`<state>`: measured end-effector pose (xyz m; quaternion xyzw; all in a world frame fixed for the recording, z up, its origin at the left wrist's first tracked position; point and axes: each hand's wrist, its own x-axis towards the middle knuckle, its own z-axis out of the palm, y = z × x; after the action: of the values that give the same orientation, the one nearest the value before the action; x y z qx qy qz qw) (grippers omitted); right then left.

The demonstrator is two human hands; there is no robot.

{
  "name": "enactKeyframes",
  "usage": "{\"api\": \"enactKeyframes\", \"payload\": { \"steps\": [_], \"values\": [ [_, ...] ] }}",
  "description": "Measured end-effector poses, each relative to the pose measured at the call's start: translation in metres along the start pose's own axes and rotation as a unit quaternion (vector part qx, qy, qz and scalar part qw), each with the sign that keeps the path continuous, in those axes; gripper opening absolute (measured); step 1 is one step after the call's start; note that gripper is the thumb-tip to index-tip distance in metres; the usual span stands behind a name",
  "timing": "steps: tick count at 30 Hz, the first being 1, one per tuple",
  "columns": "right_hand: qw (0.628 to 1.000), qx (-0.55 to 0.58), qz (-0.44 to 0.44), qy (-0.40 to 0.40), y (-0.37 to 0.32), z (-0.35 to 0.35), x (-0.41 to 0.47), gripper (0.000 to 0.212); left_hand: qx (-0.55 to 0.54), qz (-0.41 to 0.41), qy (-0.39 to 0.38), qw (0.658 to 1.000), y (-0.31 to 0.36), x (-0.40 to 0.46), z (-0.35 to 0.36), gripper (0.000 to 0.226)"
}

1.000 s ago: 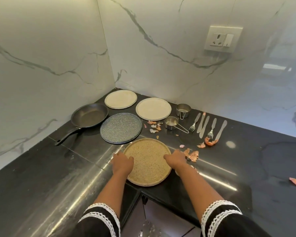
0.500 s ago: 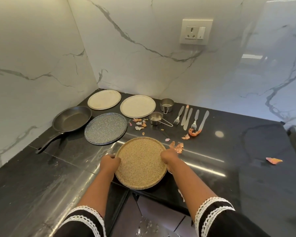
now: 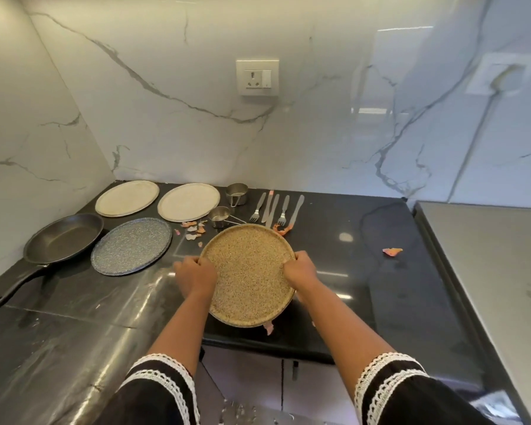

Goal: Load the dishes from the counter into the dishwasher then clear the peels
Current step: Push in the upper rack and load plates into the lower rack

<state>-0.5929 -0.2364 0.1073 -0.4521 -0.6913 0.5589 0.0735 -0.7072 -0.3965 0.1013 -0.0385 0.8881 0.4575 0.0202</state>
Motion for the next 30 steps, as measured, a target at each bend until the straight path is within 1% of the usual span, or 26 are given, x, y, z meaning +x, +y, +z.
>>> {"api": "enactKeyframes", "payload": {
  "steps": [2, 5, 7, 9, 12, 15, 23, 30],
  "values": [
    [1.0, 0.0, -0.015, 0.025, 0.008, -0.029, -0.011, 0.016, -0.018, 0.018, -0.017, 1.0, 0.011, -0.021, 0.012, 0.017],
    [0.998, 0.005, -0.03, 0.057, 0.023, -0.072, -0.028, 0.021, -0.025, 0.045, -0.044, 0.998, 0.03, -0.059, 0.029, 0.015],
    [0.996, 0.012, -0.034, 0.085, 0.034, -0.101, -0.04, 0.02, -0.027, 0.061, -0.061, 0.996, 0.041, -0.085, 0.042, 0.019],
    [0.993, 0.012, -0.036, 0.113, 0.046, -0.127, -0.05, 0.019, -0.035, 0.079, -0.075, 0.993, 0.05, -0.11, 0.053, 0.018],
    [0.987, 0.026, -0.035, 0.152, 0.067, -0.171, -0.071, 0.028, -0.055, 0.106, -0.11, 0.987, 0.059, -0.155, 0.072, 0.01],
    [0.982, 0.034, -0.042, 0.184, 0.088, -0.214, -0.093, 0.034, -0.059, 0.121, -0.133, 0.982, 0.069, -0.202, 0.086, 0.013],
    [0.969, 0.033, -0.037, 0.242, 0.151, -0.313, -0.15, 0.022, -0.046, 0.174, -0.198, 0.963, 0.076, -0.313, 0.124, 0.009],
    [0.949, 0.054, -0.014, 0.31, 0.205, -0.386, -0.196, 0.022, -0.045, 0.23, -0.265, 0.935, 0.092, -0.405, 0.155, 0.013]
  ]
}}
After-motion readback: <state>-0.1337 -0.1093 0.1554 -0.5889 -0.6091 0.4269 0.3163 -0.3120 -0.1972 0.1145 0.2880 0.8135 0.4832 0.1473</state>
